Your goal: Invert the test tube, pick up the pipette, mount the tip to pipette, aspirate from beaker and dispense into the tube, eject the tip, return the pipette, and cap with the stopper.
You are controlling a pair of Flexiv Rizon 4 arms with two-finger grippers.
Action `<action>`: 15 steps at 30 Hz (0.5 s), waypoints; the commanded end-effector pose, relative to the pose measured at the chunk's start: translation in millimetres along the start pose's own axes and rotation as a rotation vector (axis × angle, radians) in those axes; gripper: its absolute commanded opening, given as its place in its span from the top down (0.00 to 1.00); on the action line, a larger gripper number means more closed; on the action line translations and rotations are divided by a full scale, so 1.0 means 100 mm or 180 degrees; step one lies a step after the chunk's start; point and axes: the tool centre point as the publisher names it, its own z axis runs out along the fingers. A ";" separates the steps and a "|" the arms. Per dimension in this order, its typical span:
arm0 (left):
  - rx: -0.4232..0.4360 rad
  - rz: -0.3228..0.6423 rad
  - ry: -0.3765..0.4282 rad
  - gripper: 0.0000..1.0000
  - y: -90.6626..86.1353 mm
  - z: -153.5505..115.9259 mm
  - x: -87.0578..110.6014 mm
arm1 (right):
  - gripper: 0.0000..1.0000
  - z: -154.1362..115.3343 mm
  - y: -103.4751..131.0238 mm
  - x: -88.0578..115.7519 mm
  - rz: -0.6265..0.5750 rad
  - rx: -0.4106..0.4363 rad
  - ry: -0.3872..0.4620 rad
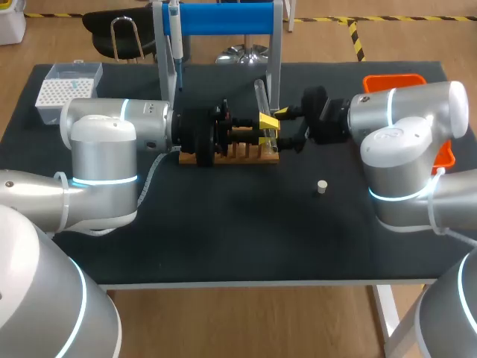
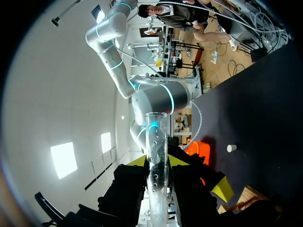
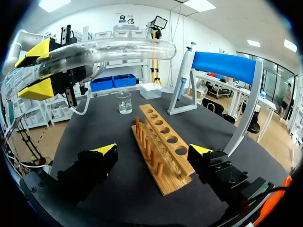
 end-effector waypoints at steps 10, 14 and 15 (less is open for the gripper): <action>0.0195 -0.1924 0.0182 1.00 -0.06 -0.12 -0.44 | 0.00 0.00 -0.01 0.01 -0.0001 -0.0013 -0.0011; 0.0140 -0.2245 0.0061 1.00 -0.06 -0.16 -0.53 | 0.00 0.00 -0.01 0.01 -0.0001 -0.0013 -0.0011; 0.0140 -0.2245 0.0061 1.00 -0.06 -0.16 -0.53 | 0.00 0.00 -0.01 0.01 -0.0001 -0.0013 -0.0011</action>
